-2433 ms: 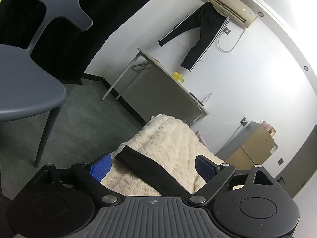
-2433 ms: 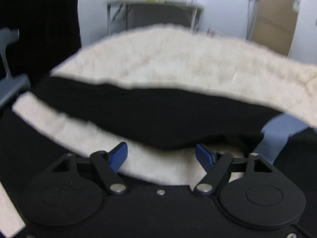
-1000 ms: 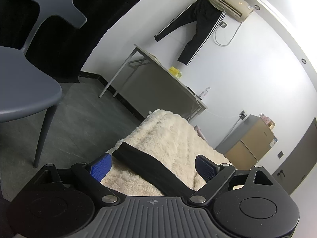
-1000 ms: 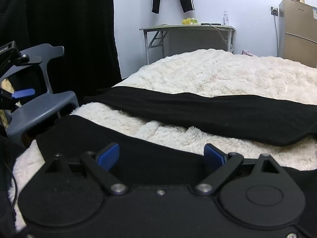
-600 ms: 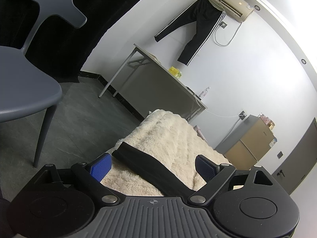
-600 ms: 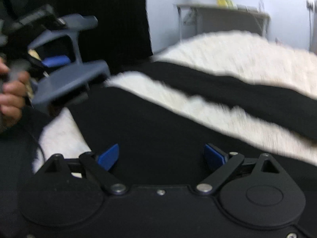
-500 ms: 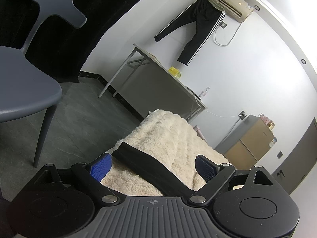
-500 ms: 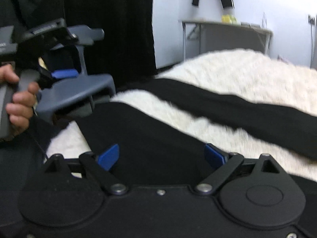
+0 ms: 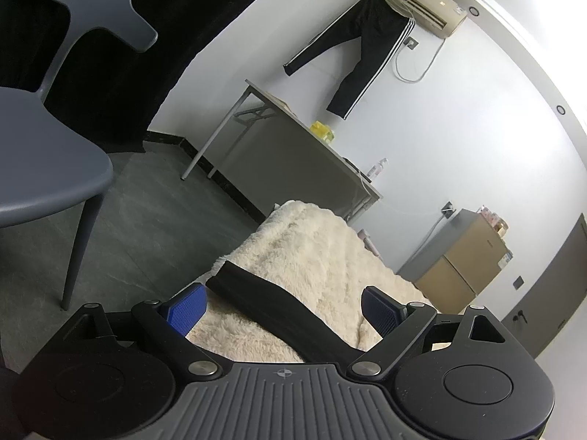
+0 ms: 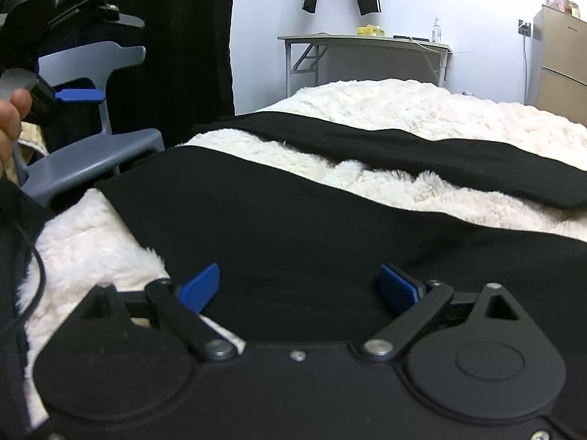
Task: Fold clothes
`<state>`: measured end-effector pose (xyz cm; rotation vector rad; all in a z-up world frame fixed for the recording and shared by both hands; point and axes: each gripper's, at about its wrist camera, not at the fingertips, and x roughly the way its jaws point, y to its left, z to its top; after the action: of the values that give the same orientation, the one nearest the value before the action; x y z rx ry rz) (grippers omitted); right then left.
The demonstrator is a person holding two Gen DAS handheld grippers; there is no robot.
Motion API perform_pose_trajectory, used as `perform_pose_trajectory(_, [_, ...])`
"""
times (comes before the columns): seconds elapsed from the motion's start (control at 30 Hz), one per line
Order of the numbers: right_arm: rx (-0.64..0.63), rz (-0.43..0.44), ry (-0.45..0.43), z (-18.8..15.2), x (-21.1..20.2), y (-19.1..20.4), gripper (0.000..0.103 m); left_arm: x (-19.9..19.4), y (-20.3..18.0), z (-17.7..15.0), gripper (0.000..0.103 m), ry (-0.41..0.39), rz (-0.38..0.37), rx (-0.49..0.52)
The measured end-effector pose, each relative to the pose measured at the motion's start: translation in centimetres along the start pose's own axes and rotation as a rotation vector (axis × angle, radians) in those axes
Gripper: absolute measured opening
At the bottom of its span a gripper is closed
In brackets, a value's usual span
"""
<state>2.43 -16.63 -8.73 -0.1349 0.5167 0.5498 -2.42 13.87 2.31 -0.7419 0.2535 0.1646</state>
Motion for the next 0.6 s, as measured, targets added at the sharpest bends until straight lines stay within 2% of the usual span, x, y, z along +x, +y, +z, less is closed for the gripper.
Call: perform_pose_trajectory(0.6, [-0.018,-0.014,-0.002,0.08,0.66,0.60,0.103,0.31,0.08,-0.16,0.089,0.001,-0.002,-0.005])
